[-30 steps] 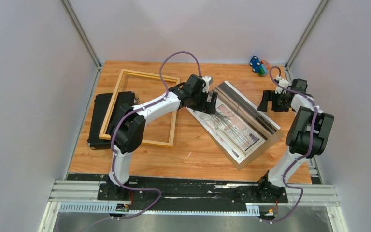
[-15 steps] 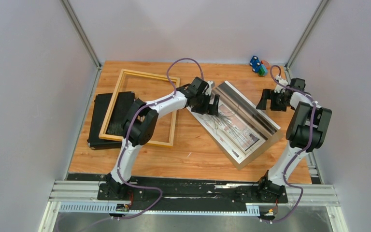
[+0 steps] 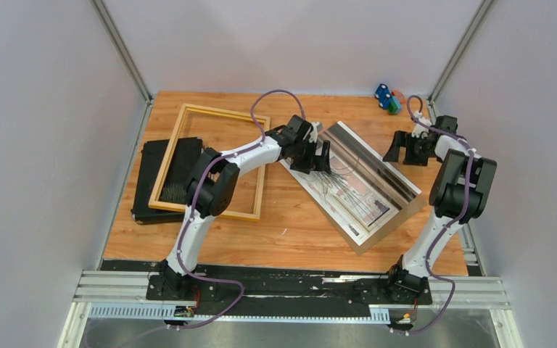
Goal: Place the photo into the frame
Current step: Move the photo frame item to the center of the board, then pick up the photo frame item at the center of the board.
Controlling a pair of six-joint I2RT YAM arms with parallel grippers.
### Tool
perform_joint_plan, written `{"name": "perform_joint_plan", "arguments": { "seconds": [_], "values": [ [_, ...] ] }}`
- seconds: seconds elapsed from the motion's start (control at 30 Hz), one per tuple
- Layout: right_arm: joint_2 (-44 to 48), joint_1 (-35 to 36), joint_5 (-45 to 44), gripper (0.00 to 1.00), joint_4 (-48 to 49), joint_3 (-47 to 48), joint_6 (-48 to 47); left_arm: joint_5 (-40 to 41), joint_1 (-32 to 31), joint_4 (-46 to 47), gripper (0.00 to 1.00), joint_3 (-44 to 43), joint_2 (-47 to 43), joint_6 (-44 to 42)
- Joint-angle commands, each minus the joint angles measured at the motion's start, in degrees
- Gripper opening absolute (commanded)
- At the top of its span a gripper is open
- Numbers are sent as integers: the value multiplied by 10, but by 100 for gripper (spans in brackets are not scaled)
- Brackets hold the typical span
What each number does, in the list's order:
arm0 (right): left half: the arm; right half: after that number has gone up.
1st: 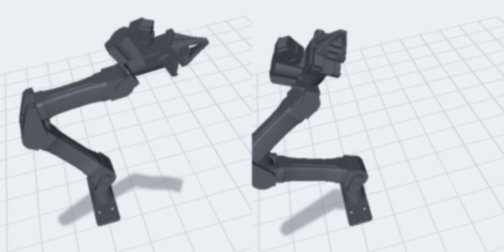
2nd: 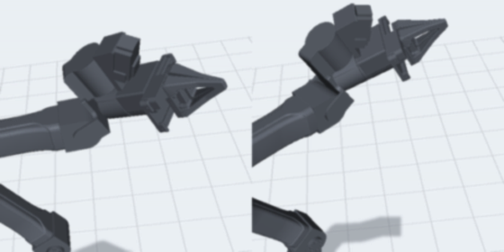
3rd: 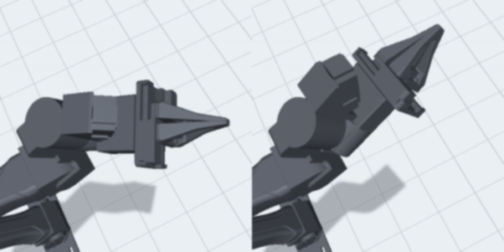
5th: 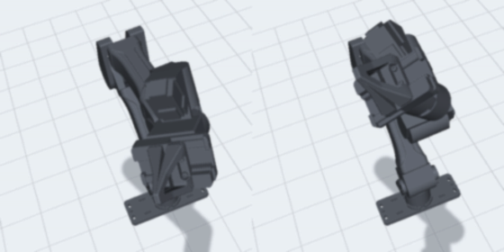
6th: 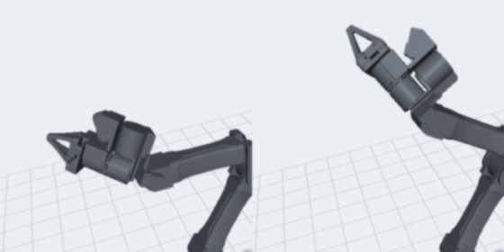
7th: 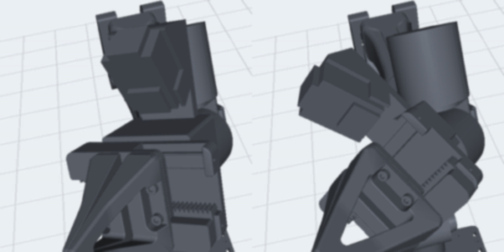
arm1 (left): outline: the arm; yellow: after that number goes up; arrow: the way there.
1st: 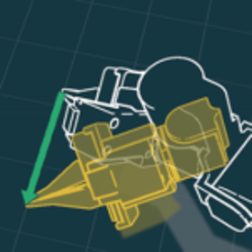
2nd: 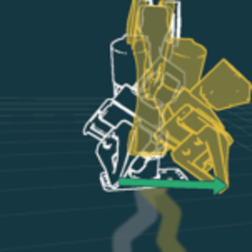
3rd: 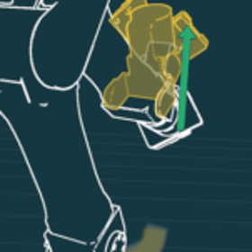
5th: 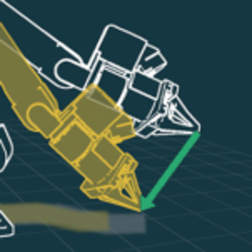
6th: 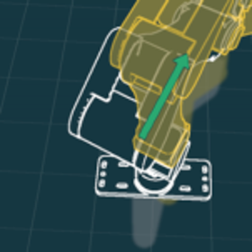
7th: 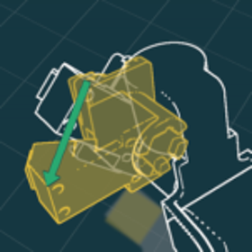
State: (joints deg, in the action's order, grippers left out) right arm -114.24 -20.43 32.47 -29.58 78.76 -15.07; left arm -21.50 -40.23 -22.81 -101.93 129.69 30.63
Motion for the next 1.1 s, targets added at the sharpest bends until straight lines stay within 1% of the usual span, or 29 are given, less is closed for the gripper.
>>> {"name": "perform_joint_plan", "arguments": {
  "seconds": [0.0, 0.33, 0.6, 0.83, 1.07],
  "values": [
    [-15, 3, 18, 93, 1, 25, 12, -27, 1, 6, 100, -17, 21, 21],
    [-46, 10, 37, 93, -16, 49, 18, -52, 1, 22, 100, -10, 43, 28],
    [-63, 12, 88, 91, -54, 63, 15, -59, 1, 27, 100, -10, 49, 22],
    [-46, 12, 138, 91, -77, 66, 16, -65, 1, 33, 100, -1, 55, 22],
    [-1, 11, 183, 90, -104, 79, 20, -66, 1, 36, 100, 7, 58, 20]
  ]
}}
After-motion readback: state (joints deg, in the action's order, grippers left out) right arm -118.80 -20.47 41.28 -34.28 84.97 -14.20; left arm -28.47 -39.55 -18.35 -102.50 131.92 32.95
